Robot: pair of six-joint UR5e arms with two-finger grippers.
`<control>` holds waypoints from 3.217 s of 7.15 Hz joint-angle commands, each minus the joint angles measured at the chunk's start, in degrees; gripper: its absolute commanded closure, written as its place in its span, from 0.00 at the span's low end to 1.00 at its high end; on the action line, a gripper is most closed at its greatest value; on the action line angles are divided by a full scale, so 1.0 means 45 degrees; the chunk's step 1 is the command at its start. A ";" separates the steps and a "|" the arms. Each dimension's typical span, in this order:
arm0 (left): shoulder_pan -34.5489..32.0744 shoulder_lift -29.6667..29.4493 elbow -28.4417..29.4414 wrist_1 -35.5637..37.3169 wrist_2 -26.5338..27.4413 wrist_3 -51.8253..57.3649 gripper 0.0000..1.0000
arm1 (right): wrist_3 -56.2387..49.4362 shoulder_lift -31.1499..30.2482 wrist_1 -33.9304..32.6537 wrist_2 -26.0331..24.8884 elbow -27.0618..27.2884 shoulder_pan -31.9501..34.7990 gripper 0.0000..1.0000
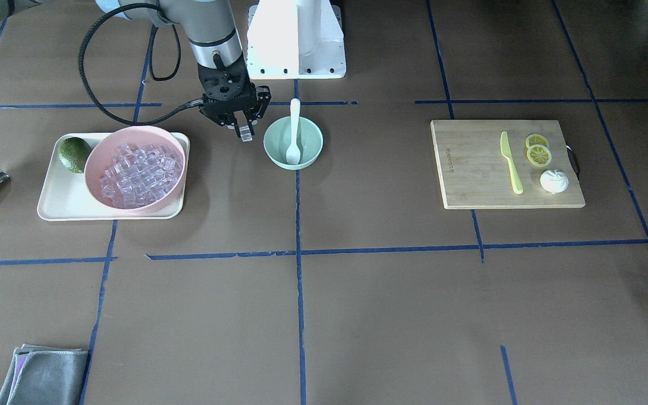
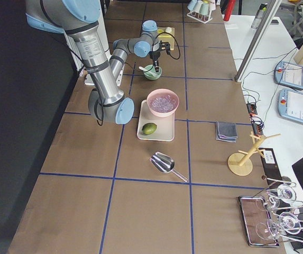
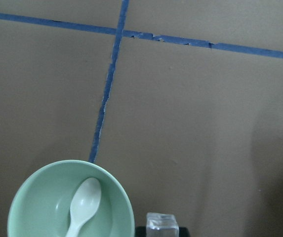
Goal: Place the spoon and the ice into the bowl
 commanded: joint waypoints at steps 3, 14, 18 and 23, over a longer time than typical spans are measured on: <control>-0.0825 0.0107 0.1682 -0.0838 -0.0097 -0.0568 0.00 | 0.0753 0.1195 0.0084 -0.0707 -0.1214 -0.0911 0.31; -0.1020 0.0225 0.3500 -0.3105 -0.0544 -0.2951 0.00 | -0.3196 -0.1843 0.0006 0.3365 0.0407 0.4623 0.00; -0.1645 0.0128 0.3363 -0.1795 -0.1934 -0.2951 0.00 | -0.9269 -0.4968 0.0025 0.6203 -0.0252 0.9545 0.00; -0.1684 0.0068 0.3304 -0.1814 -0.1855 -0.2951 0.00 | -1.7750 -0.6086 0.0065 0.8453 -0.5563 1.4978 0.00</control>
